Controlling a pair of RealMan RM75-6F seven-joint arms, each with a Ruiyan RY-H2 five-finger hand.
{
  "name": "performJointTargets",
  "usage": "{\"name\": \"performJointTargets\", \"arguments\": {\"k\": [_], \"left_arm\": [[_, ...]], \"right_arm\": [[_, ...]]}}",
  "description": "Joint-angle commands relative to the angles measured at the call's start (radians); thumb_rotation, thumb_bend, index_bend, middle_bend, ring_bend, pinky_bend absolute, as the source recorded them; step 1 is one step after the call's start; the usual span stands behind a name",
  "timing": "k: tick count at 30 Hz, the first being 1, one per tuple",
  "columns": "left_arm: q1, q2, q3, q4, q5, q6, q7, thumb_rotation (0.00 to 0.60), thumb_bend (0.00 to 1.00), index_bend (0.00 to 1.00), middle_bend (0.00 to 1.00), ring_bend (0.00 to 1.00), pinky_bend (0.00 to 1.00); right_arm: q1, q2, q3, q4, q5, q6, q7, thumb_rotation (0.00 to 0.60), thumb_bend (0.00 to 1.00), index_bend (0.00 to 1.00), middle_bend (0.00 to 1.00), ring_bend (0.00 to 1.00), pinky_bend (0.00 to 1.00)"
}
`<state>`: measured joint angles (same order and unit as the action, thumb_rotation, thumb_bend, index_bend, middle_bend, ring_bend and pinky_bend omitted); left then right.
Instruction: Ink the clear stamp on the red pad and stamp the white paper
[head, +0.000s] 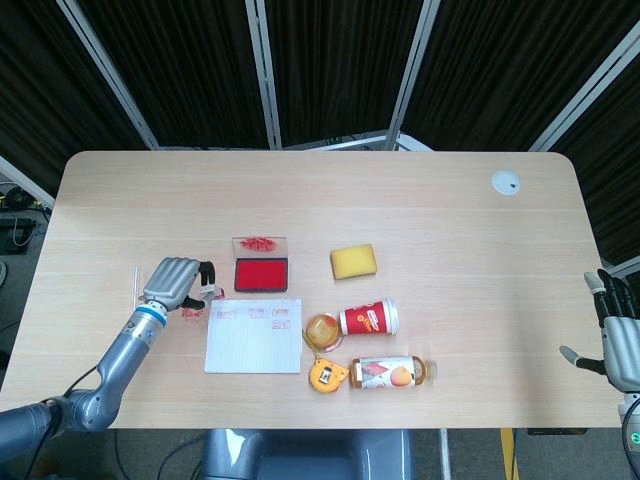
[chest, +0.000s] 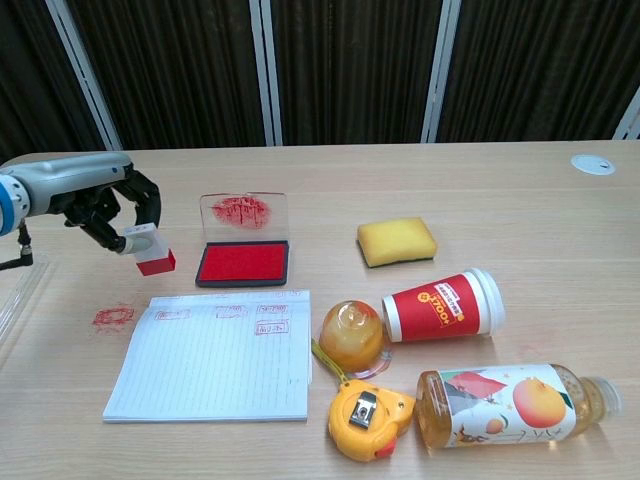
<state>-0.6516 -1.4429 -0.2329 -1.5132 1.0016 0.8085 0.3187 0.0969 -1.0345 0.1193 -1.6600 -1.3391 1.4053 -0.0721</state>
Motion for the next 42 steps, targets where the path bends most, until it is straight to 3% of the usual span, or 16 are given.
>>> {"name": "performJointTargets", "arguments": {"k": [1,7,18,30,42], "left_arm": [[-0.082,-0.003,-0.014,0.079,0.048,-0.097,-0.046,0.600,0.42,0.56,0.55,0.85,0.83],[-0.197,-0.070,-0.024,0.206,0.082,-0.176,-0.034,0.600,0.42,0.58,0.56,0.85,0.83],[-0.275,-0.193,-0.011,0.410,0.072,-0.266,-0.158,0.600,0.42,0.58,0.56,0.85,0.83],[-0.272,-0.233,0.007,0.487,0.150,-0.246,-0.295,0.600,0.42,0.59,0.57,0.85,0.83],[-0.275,-0.284,0.020,0.545,0.183,-0.212,-0.339,0.600,0.42,0.60,0.57,0.85,0.83]], "right_arm": [[0.002,0.001,0.006,-0.001,0.015,-0.006,-0.001,0.600,0.00,0.00,0.00,0.00,0.00],[0.008,-0.003,0.022,0.015,0.065,-0.024,-0.016,0.600,0.00,0.00,0.00,0.00,0.00],[0.017,-0.017,0.033,0.034,0.120,-0.046,-0.043,0.600,0.00,0.00,0.00,0.00,0.00],[0.021,-0.015,0.039,0.044,0.137,-0.058,-0.036,0.600,0.00,0.00,0.00,0.00,0.00],[0.019,-0.013,0.038,0.041,0.135,-0.055,-0.033,0.600,0.00,0.00,0.00,0.00,0.00]]}}
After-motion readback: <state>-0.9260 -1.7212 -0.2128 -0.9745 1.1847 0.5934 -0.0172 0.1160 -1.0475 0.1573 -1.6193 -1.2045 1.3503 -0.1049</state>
